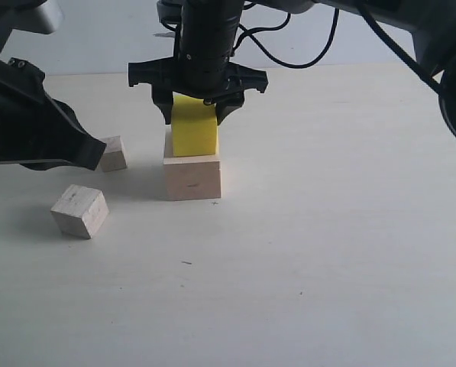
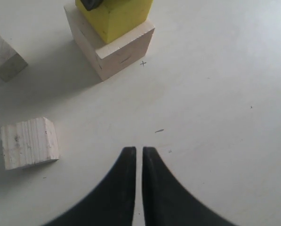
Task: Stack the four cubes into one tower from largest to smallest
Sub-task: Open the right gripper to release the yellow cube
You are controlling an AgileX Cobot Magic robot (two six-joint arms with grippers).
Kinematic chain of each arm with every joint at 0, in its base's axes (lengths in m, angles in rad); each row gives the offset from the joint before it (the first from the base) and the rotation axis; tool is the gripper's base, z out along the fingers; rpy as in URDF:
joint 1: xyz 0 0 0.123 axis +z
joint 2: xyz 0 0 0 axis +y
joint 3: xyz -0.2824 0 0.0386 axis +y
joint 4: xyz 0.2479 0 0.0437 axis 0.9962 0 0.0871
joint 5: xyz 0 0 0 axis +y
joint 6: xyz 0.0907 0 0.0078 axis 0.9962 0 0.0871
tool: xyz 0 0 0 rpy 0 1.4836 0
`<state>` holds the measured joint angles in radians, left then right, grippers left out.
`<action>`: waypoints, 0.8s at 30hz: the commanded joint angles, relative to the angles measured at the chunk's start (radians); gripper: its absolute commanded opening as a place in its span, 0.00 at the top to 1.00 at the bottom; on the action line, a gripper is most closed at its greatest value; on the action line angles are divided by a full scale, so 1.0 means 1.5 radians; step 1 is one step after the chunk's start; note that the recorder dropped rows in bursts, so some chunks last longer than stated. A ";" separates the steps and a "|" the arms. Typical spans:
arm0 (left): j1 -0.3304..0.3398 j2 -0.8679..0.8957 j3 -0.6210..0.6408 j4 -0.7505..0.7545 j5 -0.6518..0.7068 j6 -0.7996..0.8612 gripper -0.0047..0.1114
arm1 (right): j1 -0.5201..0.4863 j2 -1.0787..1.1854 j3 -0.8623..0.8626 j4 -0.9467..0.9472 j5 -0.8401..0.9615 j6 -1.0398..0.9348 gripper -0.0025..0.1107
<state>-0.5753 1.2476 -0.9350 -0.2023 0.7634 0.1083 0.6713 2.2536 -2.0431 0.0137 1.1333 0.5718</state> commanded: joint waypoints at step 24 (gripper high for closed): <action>-0.002 -0.005 0.002 0.007 -0.002 -0.005 0.89 | 0.002 -0.005 -0.007 0.020 -0.003 0.005 0.26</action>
<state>-0.5753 1.2476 -0.9350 -0.2006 0.7634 0.1083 0.6713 2.2536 -2.0431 0.0459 1.1333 0.5738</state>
